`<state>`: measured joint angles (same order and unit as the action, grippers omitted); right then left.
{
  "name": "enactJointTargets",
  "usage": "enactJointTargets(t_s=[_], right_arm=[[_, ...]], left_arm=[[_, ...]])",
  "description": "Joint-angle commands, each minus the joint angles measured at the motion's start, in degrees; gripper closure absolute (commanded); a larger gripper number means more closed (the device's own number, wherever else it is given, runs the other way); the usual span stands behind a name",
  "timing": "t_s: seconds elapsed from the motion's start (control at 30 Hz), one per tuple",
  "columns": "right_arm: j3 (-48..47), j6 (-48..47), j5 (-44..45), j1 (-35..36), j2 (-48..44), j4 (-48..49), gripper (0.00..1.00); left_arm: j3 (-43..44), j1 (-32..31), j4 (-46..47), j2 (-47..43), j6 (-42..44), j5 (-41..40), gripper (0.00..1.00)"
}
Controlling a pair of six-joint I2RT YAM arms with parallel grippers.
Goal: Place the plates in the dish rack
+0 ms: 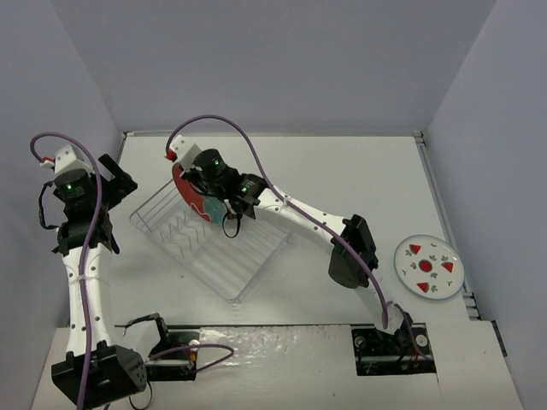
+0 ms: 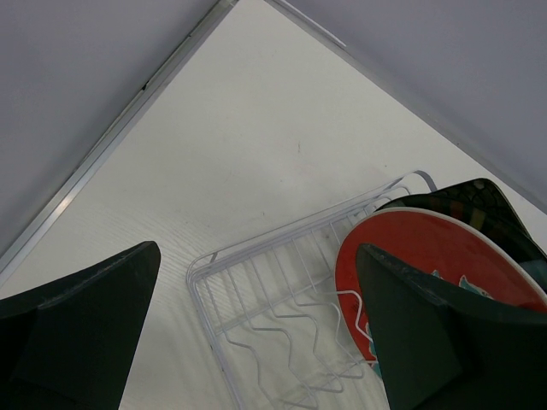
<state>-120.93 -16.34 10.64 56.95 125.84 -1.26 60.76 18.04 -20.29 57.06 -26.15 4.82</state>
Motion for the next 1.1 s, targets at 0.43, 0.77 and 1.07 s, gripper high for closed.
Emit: enactJointTargets(t_s=[0.43,0.77,1.07], right_arm=[[4.28,1.25,5.41,1.08,-1.89,13.36,0.77],[2.49,1.38,7.03,1.13,-4.62,12.87,0.11],[3.85,9.19,7.06,-5.37,-18.33,7.60,0.00]], left_arm=[[0.15,0.41,3.44,0.25,0.84,0.01,0.03],[0.23,0.41,3.57,0.42,0.84,0.18,0.03],[0.66,0.41,3.32,0.41,0.76,-0.08,0.03]])
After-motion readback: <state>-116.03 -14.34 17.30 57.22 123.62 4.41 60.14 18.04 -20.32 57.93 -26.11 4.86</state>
